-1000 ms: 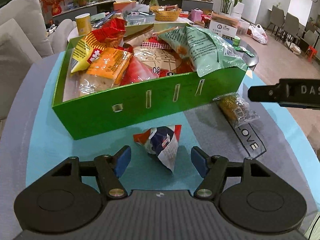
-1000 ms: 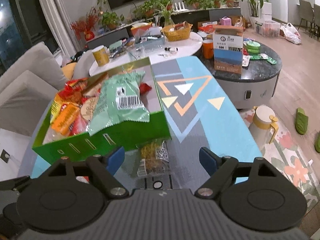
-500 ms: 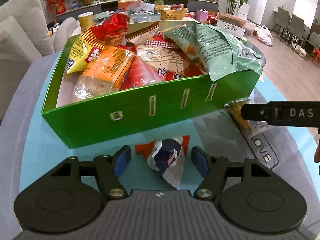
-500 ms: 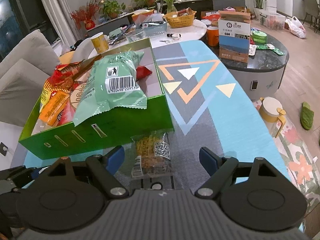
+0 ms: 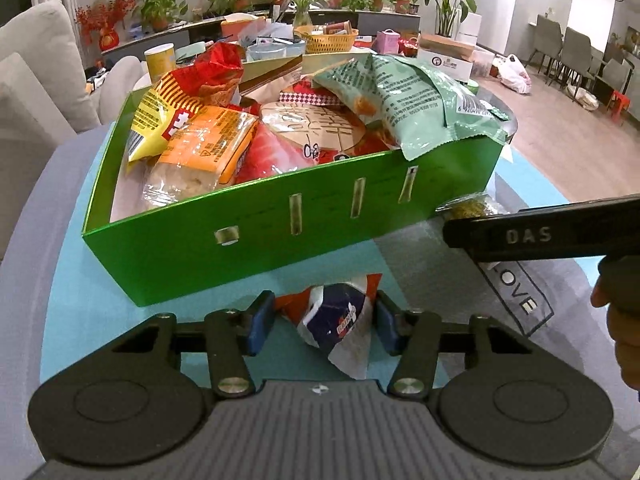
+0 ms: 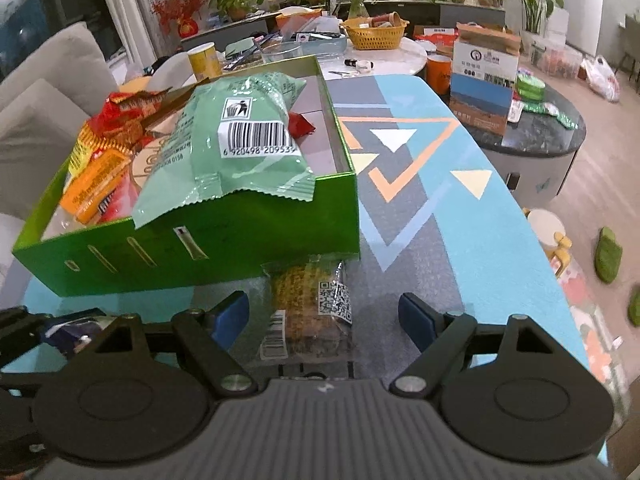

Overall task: Organize snacks
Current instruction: 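Grasp the crumpled bag with the left gripper while the right grasps the clear granola bag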

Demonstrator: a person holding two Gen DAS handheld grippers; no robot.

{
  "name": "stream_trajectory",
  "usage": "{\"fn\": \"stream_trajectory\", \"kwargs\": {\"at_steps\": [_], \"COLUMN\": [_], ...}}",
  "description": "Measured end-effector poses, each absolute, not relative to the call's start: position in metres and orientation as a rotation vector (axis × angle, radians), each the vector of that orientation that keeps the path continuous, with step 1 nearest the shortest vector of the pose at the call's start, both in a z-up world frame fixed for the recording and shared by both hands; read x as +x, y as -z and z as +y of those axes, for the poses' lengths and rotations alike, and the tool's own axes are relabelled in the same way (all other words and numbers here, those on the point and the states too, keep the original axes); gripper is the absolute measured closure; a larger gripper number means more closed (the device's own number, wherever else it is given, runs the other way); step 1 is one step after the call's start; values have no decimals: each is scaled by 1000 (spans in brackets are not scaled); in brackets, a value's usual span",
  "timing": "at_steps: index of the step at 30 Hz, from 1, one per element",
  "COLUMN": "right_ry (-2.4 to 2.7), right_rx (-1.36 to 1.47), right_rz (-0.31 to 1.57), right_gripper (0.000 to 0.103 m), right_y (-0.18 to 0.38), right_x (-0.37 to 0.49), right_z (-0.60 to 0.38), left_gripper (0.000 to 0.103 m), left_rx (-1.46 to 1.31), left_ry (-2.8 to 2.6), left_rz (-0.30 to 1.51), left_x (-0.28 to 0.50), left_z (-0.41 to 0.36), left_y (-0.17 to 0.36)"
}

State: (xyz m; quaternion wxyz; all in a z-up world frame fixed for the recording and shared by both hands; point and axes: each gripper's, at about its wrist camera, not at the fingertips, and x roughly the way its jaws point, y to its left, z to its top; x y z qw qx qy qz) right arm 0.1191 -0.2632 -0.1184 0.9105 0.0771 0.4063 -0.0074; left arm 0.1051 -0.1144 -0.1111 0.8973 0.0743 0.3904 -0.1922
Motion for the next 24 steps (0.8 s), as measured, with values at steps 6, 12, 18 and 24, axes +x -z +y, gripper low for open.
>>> {"fn": "stream_trajectory", "kwargs": {"at_steps": [6, 12, 18, 24], "right_ry": [16, 4, -13, -38], "right_rx": [156, 195, 201, 179], "right_rz": [841, 847, 819, 763], "right_gripper": [56, 57, 57, 57], "right_y": [114, 110, 95, 75], "right_x": [115, 99, 83, 69], "right_z": [-264, -261, -254, -245], "left_gripper": [54, 54, 54, 54], "left_rx": [148, 132, 111, 89], "left_ry": [403, 400, 397, 391], "left_rz": [785, 764, 735, 701], "left_x": [98, 90, 77, 66], "left_z": [-109, -100, -91, -82], "left_y": [103, 96, 84, 73]}}
